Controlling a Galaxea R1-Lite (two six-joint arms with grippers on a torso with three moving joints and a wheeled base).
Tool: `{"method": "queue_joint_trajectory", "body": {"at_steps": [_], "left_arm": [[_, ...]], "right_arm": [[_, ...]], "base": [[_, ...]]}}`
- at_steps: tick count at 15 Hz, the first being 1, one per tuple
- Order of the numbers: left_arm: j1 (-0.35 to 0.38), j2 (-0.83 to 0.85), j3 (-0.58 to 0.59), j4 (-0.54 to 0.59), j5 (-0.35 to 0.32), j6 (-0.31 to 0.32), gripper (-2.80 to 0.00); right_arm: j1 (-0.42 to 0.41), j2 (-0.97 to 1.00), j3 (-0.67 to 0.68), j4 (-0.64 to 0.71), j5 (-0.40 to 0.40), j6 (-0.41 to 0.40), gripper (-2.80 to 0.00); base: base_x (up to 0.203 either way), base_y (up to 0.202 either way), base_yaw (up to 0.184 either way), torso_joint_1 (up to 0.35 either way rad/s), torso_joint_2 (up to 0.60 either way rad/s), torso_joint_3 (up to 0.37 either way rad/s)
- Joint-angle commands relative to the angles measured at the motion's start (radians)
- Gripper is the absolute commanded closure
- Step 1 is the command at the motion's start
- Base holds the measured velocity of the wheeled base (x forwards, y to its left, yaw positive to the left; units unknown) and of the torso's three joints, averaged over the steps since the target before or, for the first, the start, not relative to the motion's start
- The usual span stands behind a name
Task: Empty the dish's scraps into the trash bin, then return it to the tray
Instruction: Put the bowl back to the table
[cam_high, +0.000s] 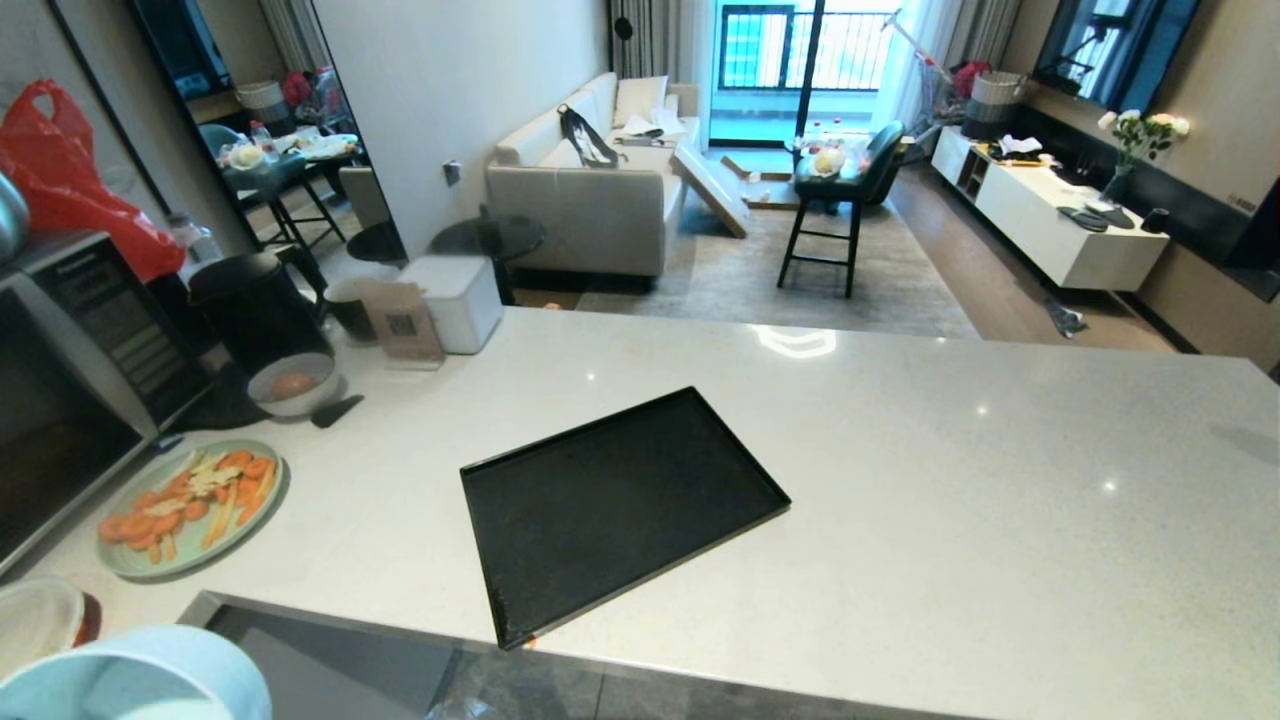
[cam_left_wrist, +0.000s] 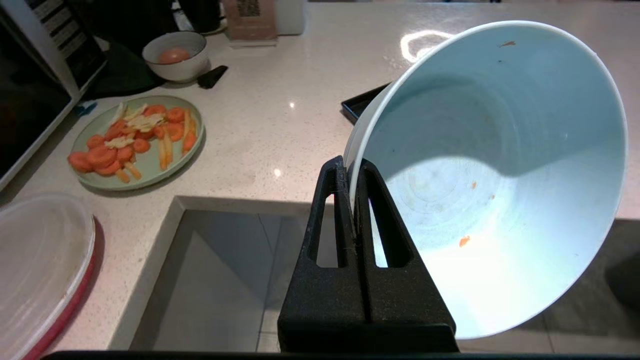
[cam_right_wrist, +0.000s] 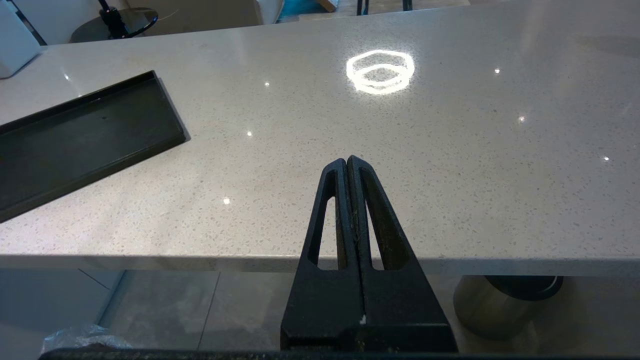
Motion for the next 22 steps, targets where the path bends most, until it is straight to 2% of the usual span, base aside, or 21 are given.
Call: {"method": "queue_joint_trajectory", "body": {"at_steps": [1,6,12,14,16,18,20,22], "left_arm": [[-0.035,0.284,-0.127,0.005,-0.009,0.011,0.0],[-0.088,0.76,-0.382,-0.01,-0.023,0.037,0.0],[-0.1,1.264,-0.621,-0.026,-0.065,0.053,0.0],[-0.102,1.401,-0.688,-0.026,-0.067,0.083,0.0],[-0.106,1.518,-0.75,-0.025,-0.068,0.128,0.0],[-0.127,1.606,-0.795,-0.025,-0.071,0.147,0.0],[-0.168,1.657,-0.809,-0.025,-0.077,0.141,0.0],[-0.211,1.681,-0.806,-0.025,-0.08,0.105,0.0]], "right_arm": [[0.0,0.0,0.0,0.0,0.0,0.0,0.0],[0.0,0.0,0.0,0.0,0.0,0.001,0.0],[0.0,0.0,0.0,0.0,0.0,0.001,0.0],[0.0,0.0,0.0,0.0,0.0,0.0,0.0],[0.0,0.0,0.0,0.0,0.0,0.001,0.0],[0.0,0.0,0.0,0.0,0.0,0.0,0.0],[0.0,0.0,0.0,0.0,0.0,0.001,0.0],[0.0,0.0,0.0,0.0,0.0,0.0,0.0]], "base": [[0.0,0.0,0.0,0.0,0.0,0.0],[0.0,0.0,0.0,0.0,0.0,0.0],[0.0,0.0,0.0,0.0,0.0,0.0],[0.0,0.0,0.0,0.0,0.0,0.0],[0.0,0.0,0.0,0.0,0.0,0.0],[0.0,0.0,0.0,0.0,0.0,0.0],[0.0,0.0,0.0,0.0,0.0,0.0],[0.0,0.0,0.0,0.0,0.0,0.0]]}}
